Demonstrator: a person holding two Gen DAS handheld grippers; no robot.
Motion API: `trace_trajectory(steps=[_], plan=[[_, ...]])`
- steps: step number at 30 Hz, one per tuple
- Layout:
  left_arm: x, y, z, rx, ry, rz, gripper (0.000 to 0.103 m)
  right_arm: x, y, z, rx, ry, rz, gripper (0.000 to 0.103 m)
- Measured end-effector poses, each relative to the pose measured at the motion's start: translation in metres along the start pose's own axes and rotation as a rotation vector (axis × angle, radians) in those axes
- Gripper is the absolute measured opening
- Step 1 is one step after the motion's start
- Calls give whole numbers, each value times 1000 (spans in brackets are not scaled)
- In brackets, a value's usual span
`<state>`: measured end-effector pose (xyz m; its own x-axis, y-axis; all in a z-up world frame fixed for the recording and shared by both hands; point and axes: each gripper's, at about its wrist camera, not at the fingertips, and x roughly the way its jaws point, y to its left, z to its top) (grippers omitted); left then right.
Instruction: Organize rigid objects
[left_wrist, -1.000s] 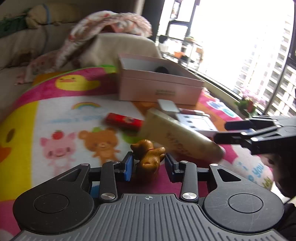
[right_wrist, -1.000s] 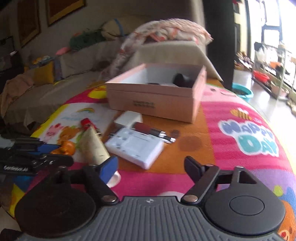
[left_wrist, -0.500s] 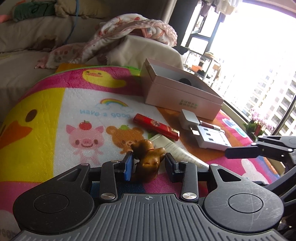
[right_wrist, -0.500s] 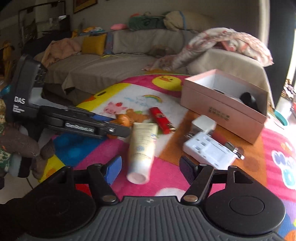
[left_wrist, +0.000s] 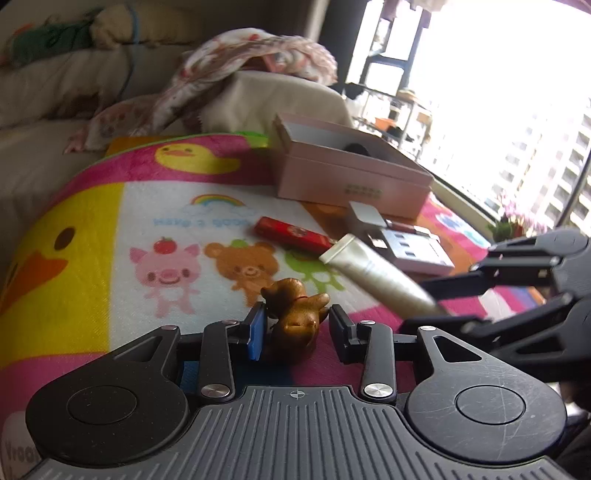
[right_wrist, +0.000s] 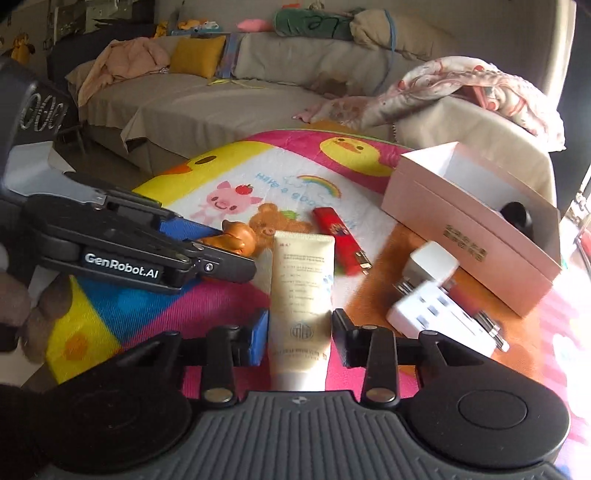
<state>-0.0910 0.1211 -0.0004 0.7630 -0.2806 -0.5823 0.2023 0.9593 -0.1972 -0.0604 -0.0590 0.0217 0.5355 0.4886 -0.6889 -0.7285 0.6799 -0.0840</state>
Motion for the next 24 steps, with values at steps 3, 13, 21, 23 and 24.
trace_trajectory(steps=[3,13,21,23,24], plan=[[-1,-16,-2,82,15,-31,41,-19,-14,-10,39,5,-6,36],[10,-33,57,159,15,-133,38,-79,-71,-5,217,-96,-96,5],[19,-5,76,129,18,-159,38,-48,-57,-20,139,70,-106,64],[22,5,72,96,37,-184,38,-42,-48,-25,95,72,-157,72],[23,11,69,77,50,-196,38,-38,-43,-26,60,80,-191,72]])
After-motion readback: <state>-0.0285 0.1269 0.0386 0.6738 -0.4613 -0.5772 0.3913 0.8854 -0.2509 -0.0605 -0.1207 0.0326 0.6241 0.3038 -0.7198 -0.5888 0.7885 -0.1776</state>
